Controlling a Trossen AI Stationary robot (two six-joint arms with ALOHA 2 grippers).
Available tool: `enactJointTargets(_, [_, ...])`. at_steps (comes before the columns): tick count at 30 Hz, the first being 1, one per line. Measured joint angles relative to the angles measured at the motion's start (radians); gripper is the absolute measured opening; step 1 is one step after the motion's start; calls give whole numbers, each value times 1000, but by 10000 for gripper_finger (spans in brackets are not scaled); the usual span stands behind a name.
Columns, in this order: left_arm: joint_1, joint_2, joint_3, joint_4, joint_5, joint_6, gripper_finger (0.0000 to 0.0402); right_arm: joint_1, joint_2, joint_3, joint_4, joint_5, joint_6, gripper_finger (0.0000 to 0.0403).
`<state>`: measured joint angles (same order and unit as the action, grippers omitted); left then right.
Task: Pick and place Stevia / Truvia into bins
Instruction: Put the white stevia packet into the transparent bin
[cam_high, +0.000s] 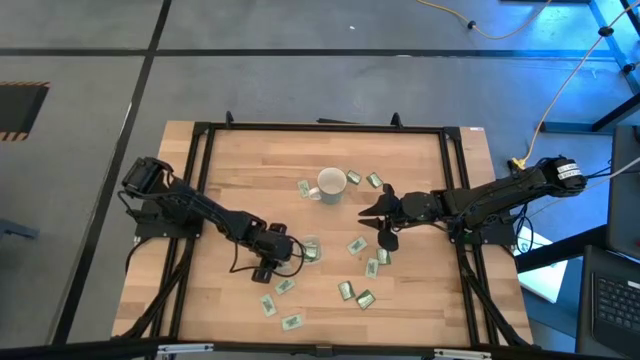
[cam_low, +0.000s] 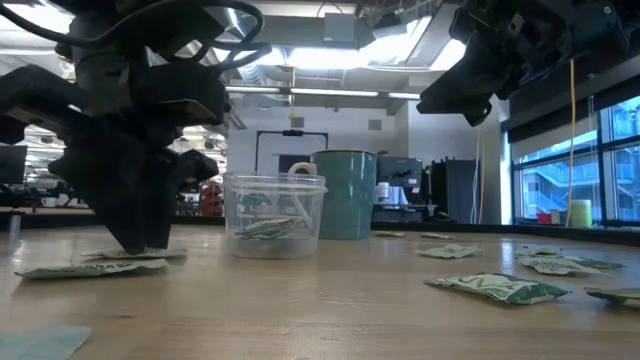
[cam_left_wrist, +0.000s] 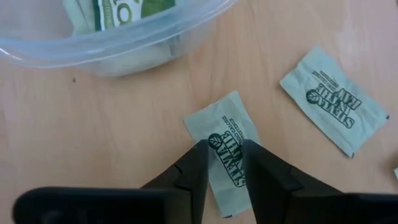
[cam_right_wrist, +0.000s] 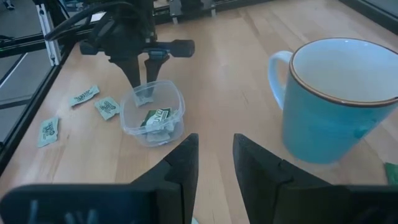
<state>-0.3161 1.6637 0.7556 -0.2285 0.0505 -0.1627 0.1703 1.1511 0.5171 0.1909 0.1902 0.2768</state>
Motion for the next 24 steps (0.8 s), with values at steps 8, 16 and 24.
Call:
enactJointTargets(8, [2, -11, -2, -8, 30, 7, 25, 0, 0, 0, 0, 0, 0, 104])
enactJointTargets(16, [16, -209, -7, -133, 47, -1, 11, 0, 0, 0, 0, 0, 6, 104])
enactJointTargets(24, [60, -382, -6, 107, -108, 95, 12, 0, 0, 0, 0, 0, 4, 104])
